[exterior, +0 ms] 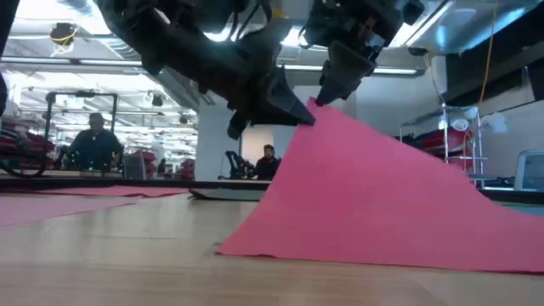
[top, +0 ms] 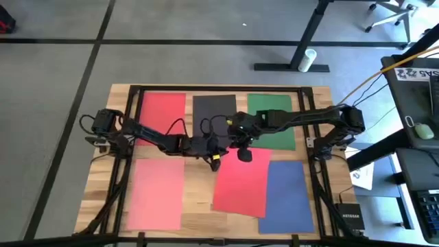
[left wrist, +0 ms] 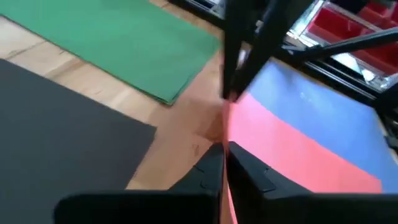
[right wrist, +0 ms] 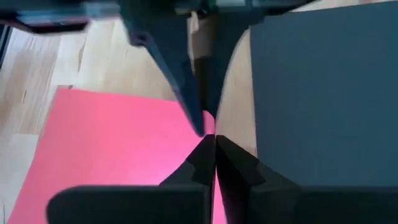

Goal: Organize paper
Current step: Stack the red paper on the red paper at the top left of the table

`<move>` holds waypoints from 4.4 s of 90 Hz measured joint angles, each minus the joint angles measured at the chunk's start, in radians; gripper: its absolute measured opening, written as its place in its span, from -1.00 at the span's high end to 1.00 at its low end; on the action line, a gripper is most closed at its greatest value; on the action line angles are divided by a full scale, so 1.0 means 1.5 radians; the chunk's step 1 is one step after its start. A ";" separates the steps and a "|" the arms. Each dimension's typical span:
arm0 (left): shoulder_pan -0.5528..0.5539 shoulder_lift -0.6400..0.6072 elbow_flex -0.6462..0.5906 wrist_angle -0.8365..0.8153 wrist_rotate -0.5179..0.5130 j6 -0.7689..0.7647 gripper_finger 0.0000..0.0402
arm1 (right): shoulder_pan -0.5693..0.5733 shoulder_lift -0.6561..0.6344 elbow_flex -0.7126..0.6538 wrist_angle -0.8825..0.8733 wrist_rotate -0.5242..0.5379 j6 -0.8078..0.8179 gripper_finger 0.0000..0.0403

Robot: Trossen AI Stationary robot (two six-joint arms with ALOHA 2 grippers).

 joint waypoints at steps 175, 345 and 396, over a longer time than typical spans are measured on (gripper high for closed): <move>0.205 -0.348 0.000 -0.743 -0.311 0.108 1.00 | 0.000 -0.005 0.170 -0.164 0.070 -0.038 1.00; 0.541 -0.319 -0.001 -0.742 -0.409 0.561 1.00 | 0.000 -0.004 0.169 -0.164 0.067 -0.056 1.00; 0.618 -0.320 -0.002 -0.823 -0.335 0.412 1.00 | 0.000 -0.004 0.169 -0.164 0.066 -0.060 1.00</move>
